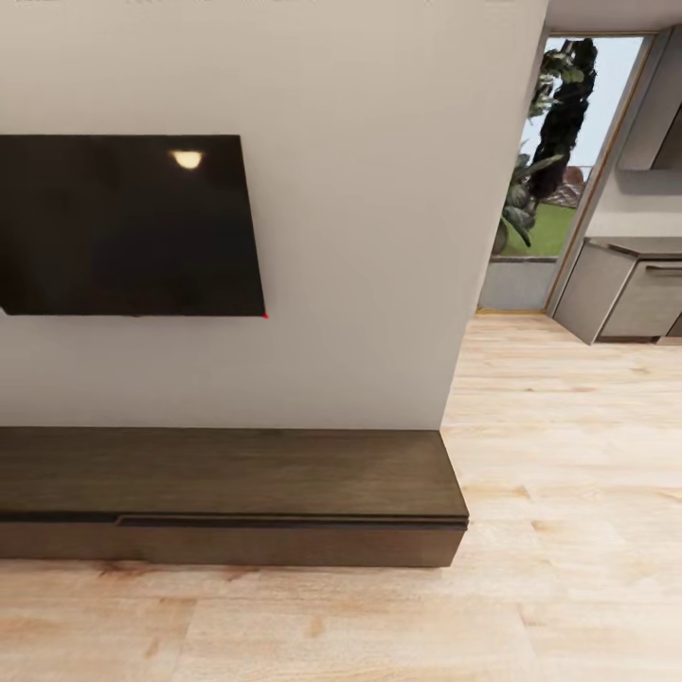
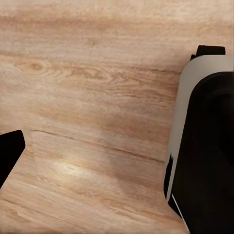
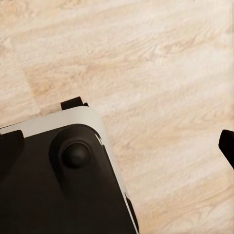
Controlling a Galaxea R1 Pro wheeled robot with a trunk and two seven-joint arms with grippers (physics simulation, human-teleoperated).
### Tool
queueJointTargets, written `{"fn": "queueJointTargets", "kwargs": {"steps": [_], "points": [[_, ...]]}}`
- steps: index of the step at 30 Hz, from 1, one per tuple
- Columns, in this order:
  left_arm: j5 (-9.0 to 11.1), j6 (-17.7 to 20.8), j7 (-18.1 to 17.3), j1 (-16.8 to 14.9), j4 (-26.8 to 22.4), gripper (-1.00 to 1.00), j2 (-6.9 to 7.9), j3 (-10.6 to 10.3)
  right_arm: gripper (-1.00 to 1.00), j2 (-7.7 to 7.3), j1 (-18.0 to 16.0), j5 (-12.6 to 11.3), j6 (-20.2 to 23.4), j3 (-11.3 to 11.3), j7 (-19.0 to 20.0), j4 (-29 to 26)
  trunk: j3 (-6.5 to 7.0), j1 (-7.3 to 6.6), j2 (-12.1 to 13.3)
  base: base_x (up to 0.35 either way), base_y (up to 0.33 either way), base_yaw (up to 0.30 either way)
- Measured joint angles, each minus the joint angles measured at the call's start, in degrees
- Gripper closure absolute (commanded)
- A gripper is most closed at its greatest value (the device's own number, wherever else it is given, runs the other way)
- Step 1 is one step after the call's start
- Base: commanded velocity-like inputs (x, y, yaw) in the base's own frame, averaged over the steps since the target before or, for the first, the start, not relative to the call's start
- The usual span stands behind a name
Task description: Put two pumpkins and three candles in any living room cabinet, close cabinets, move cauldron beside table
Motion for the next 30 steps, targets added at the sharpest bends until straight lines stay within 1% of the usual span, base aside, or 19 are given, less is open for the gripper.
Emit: {"fn": "queueJointTargets", "kwargs": {"steps": [6,24,30], "points": [[0.11,0.0,0.04,0.93,0.0,-1.0,-0.04,-0.01,-1.0,-0.08,0.04,0.0,-0.11,0.0,0.04,-0.07,1.08,-1.32,2.41,0.0,0.0,0.0],[0.4,0.06,0.09,1.11,0.1,-1.0,-0.05,0.07,-1.0,-0.09,0.04,0.0,-0.2,0.0,0.04,-0.07,4.32,-5.27,9.64,0.0,0.0,0.0],[0.33,0.04,0.1,1.11,1.11,-1.0,-0.12,0.07,-1.0,-0.09,0.04,0.0,-0.2,0.0,0.04,-0.07,5.4,-6.59,12.04,0.0,0.0,0.0]]}}
